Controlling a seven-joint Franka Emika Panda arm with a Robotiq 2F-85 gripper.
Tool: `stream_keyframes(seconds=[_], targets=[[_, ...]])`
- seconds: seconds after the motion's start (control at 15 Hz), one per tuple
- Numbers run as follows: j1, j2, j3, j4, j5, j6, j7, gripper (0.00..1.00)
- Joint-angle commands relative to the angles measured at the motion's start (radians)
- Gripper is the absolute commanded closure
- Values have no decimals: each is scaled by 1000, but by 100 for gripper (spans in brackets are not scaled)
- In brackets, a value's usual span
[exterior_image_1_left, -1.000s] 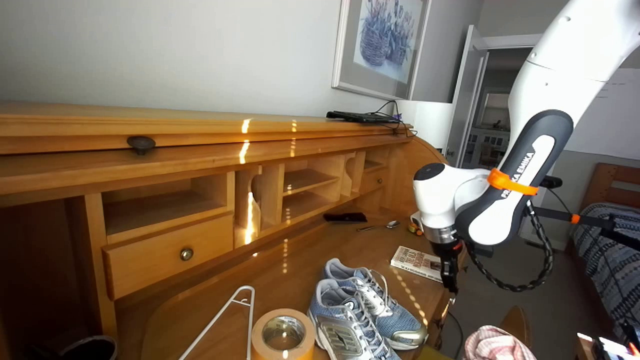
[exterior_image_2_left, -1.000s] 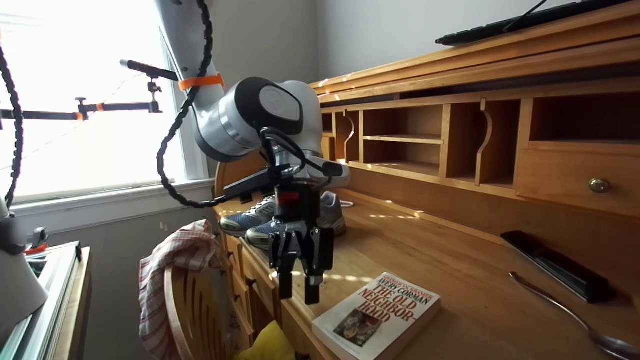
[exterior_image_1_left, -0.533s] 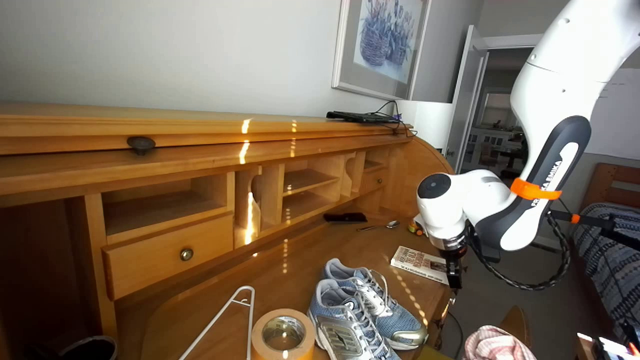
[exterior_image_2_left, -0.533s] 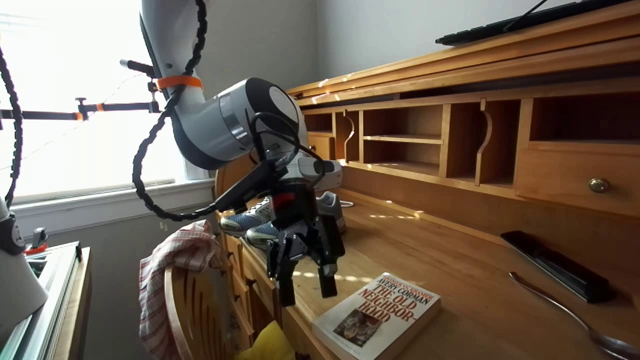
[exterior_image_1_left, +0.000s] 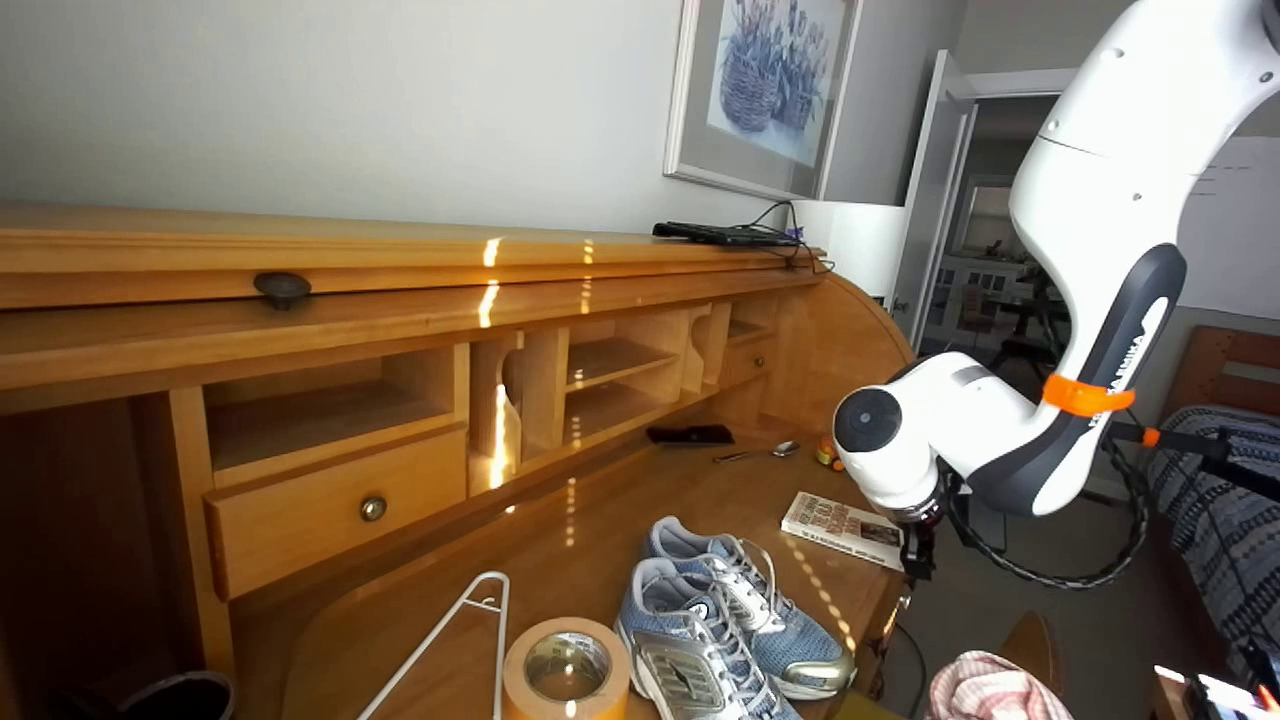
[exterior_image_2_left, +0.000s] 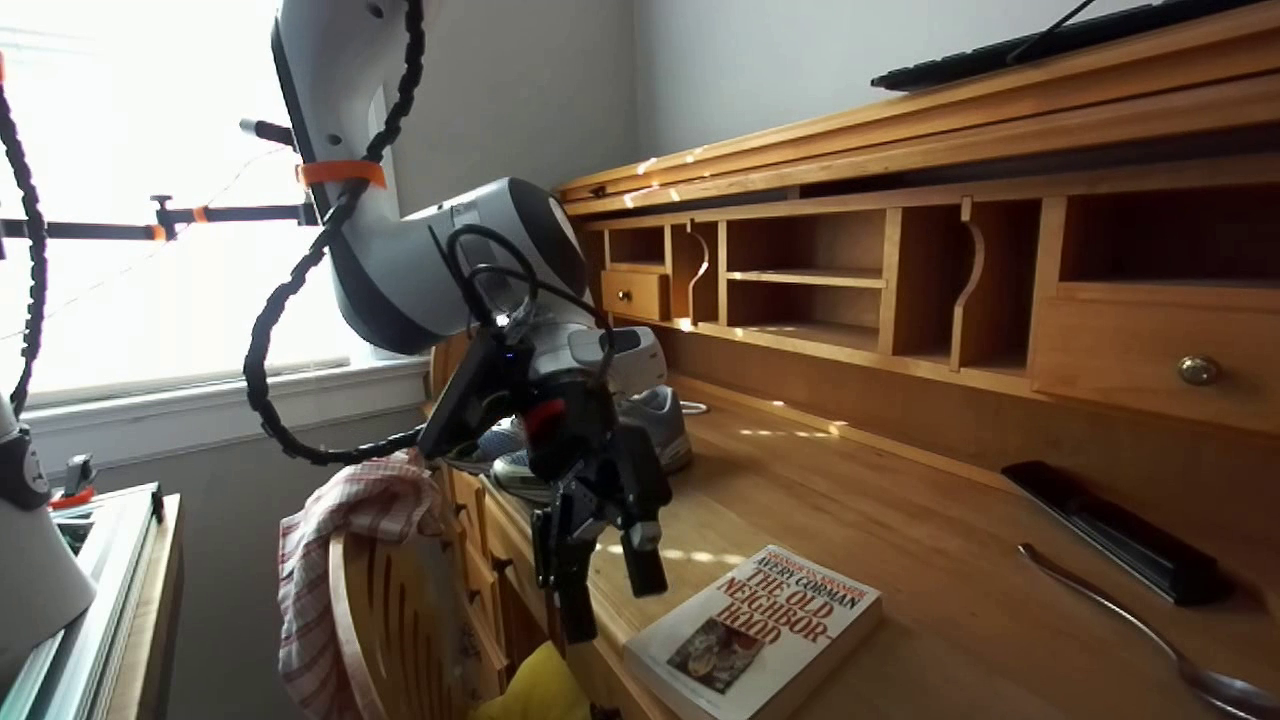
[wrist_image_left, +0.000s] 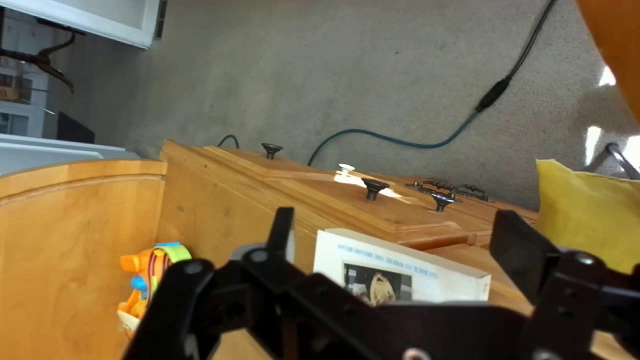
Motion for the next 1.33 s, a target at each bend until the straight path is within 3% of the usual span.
stream_keyframes(seconds=[0.0,0.53,1.27], targets=[[-38,37,55,12,-55,-66,120,0],[-88,118,102,56,-141,-86,299,0],[-111,207,139,137,-182,-124,416,0]])
